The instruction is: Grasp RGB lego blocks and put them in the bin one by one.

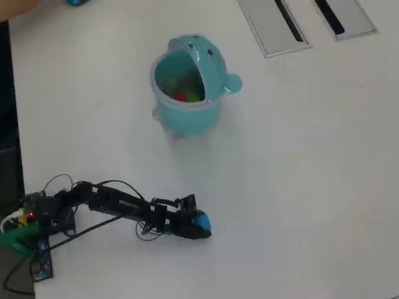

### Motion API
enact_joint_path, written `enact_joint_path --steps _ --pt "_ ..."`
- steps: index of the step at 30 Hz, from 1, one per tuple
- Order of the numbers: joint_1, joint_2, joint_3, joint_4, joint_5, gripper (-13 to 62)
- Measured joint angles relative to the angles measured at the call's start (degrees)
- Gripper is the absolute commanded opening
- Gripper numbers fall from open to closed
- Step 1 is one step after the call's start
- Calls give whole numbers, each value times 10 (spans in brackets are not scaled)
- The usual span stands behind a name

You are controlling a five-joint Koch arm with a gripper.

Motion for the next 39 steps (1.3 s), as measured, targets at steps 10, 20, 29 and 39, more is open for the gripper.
enact_joint_path --steps 10,20,29,39 --pt "2 -25 -36 8 22 193" --pt "0 -26 -39 12 47 126" --pt "-7 49 -18 25 83 125" --pt "-33 149 30 25 119 125"
